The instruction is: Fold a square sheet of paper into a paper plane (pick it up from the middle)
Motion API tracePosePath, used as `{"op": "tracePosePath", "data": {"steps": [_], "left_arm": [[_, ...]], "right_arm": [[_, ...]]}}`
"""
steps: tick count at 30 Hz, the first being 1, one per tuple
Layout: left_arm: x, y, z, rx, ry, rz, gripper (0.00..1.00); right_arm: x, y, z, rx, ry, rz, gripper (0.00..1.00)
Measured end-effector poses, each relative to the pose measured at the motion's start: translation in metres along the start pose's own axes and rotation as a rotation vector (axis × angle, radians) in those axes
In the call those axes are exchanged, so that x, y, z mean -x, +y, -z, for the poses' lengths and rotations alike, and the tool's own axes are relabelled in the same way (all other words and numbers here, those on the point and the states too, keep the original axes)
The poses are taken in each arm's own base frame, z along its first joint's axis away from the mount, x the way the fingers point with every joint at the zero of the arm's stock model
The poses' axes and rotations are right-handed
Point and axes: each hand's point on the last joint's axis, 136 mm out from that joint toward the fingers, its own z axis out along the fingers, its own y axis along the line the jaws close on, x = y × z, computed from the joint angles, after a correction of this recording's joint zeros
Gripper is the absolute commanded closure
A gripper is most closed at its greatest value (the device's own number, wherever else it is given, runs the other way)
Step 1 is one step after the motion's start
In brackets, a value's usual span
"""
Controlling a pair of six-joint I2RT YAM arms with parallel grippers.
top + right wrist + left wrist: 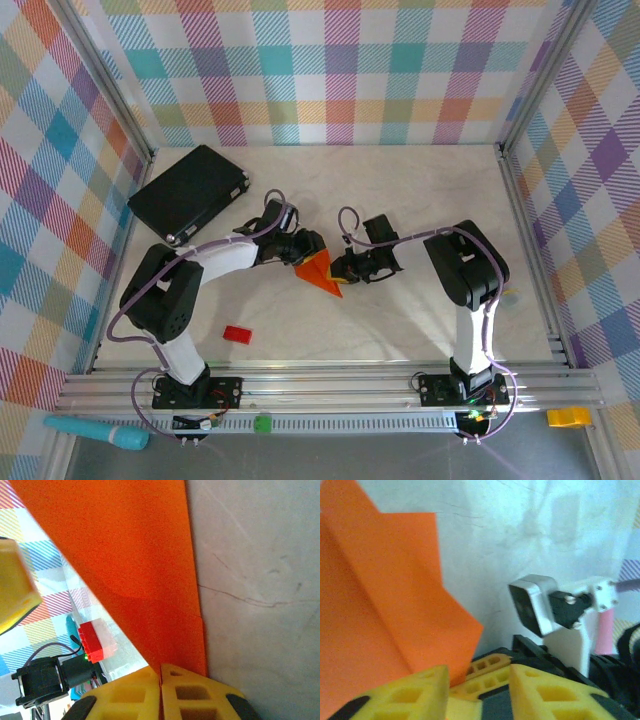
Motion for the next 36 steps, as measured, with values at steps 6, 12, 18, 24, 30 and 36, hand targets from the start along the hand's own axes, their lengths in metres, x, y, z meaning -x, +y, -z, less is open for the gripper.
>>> {"op": "tracePosePath", "data": {"steps": [6,12,18,24,30,36], "left_arm": [[-0.012,0.004,-0.005,-0.056,0.033,0.002,0.81],[-0.014,0.008,-0.010,-0.094,0.048,0.013,0.88],[-0.014,0.011,-0.023,-0.118,0.064,0.034,0.89],[-0.015,0.020,-0.032,-0.105,0.077,0.058,0.90],[-0.014,0.024,-0.037,-0.096,0.082,0.067,0.90],[-0.013,0.025,-0.038,-0.093,0.081,0.072,0.91]], "right_arm": [[0.001,0.000,0.001,0.009,0.007,-0.014,0.92],[0.002,-0.001,0.002,0.013,0.009,-0.024,0.91],[0.002,-0.001,0.002,0.013,0.009,-0.024,0.91],[0.001,0.000,0.002,0.015,0.011,-0.025,0.90],[0.001,0.001,0.003,0.021,0.015,-0.021,0.84],[-0.001,0.003,0.007,-0.002,0.015,0.002,0.77]]}}
